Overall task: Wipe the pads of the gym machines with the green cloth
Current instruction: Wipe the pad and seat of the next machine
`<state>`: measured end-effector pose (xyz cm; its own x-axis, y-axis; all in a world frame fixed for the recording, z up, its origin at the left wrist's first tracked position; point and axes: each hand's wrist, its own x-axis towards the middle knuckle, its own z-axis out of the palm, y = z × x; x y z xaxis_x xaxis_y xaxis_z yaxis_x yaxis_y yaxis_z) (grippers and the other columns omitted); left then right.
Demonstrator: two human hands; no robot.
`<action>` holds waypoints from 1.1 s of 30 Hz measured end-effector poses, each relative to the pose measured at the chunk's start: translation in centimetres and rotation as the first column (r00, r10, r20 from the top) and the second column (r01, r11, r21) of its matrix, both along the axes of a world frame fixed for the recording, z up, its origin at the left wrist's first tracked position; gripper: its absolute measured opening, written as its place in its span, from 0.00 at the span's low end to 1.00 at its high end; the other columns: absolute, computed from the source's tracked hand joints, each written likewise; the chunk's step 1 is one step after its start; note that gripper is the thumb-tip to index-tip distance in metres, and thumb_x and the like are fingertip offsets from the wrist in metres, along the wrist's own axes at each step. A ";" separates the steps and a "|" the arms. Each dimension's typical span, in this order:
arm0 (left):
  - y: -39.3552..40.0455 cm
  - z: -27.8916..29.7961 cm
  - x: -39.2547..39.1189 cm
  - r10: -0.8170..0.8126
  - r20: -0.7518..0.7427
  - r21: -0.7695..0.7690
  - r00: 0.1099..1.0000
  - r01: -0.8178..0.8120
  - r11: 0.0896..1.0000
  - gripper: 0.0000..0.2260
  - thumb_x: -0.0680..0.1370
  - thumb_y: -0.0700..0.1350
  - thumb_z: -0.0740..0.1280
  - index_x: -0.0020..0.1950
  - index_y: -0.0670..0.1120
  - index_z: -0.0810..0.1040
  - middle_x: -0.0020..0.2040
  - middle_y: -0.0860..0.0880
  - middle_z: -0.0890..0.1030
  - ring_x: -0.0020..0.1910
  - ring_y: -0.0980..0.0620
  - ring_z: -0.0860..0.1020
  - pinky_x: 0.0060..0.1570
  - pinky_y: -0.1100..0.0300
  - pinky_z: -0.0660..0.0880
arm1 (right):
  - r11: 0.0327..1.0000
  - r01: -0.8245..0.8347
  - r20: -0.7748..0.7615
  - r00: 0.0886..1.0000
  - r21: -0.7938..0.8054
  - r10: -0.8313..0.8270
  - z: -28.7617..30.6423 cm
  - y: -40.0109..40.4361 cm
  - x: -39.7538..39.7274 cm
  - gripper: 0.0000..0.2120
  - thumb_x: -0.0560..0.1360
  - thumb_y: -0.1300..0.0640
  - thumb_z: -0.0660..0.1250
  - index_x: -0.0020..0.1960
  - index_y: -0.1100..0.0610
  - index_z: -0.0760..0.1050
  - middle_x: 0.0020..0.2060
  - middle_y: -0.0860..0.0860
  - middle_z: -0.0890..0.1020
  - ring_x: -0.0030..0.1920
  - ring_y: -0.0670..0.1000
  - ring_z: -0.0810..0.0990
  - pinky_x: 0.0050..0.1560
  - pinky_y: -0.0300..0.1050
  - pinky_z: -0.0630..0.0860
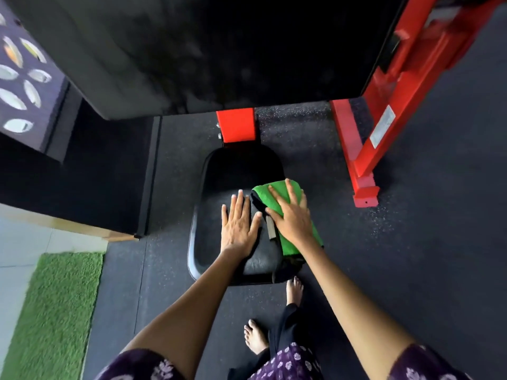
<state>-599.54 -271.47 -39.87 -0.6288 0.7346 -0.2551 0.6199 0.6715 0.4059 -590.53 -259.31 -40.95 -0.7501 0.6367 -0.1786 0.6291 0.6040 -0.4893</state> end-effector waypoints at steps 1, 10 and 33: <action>0.4 0.0 0.2 0.001 -0.013 -0.023 1.000 -0.002 1.000 0.37 0.73 0.63 0.33 0.77 0.44 0.48 0.78 0.50 0.44 0.75 0.56 0.38 0.73 0.53 0.34 | 1.000 -0.003 -0.052 0.999 0.011 0.003 -0.4 -0.8 1.2 0.29 0.75 0.38 0.58 0.74 0.40 0.57 0.77 0.49 0.49 0.73 0.66 0.53 0.65 0.66 0.65; 1.2 0.0 0.8 0.036 -0.090 -0.063 0.995 -0.041 0.997 0.38 0.72 0.63 0.32 0.78 0.46 0.50 0.78 0.51 0.48 0.76 0.55 0.42 0.74 0.52 0.36 | 0.983 0.128 -0.224 0.962 -0.128 -0.155 -2.9 0.4 1.5 0.25 0.75 0.55 0.68 0.71 0.48 0.67 0.74 0.58 0.61 0.68 0.66 0.68 0.63 0.60 0.71; 1.0 -0.8 0.5 0.152 0.038 0.268 0.988 -0.156 0.951 0.33 0.75 0.64 0.50 0.69 0.40 0.66 0.78 0.43 0.49 0.76 0.47 0.53 0.75 0.53 0.46 | 0.997 -0.011 0.190 0.982 0.075 -0.003 0.3 4.2 -7.3 0.26 0.80 0.45 0.57 0.75 0.40 0.54 0.77 0.51 0.49 0.71 0.68 0.56 0.63 0.61 0.68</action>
<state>-599.03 -270.43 -40.64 -0.7370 0.6720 -0.0725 0.5090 0.6223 0.5947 -597.83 -255.07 -40.64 -0.7097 0.6510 -0.2693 0.7037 0.6374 -0.3137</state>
